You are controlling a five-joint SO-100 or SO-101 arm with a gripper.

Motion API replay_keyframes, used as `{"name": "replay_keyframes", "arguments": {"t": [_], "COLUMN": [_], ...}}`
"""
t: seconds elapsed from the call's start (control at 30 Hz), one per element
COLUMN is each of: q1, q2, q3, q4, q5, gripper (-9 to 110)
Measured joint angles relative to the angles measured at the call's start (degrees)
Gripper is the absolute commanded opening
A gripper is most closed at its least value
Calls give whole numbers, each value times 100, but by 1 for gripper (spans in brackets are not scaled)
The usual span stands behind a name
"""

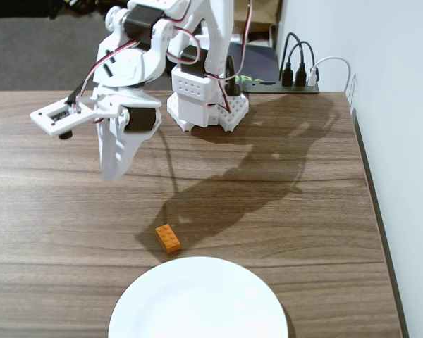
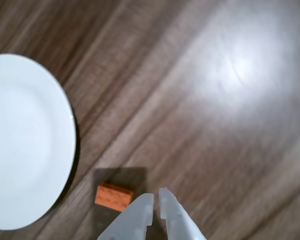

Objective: Grasp a lego block and put it on the plate.

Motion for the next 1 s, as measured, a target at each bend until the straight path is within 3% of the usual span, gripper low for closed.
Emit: {"name": "replay_keyframes", "arguments": {"t": [0.47,0.87,1.0], "q1": [-809,-1081,-1037], "q2": [-1257,-1951,-2136], "q3": [-993,-2057,-2285], "q4": [1169,2399,2575], "q5": [-2804,-4245,-4755], "gripper": [1,1,7]}}
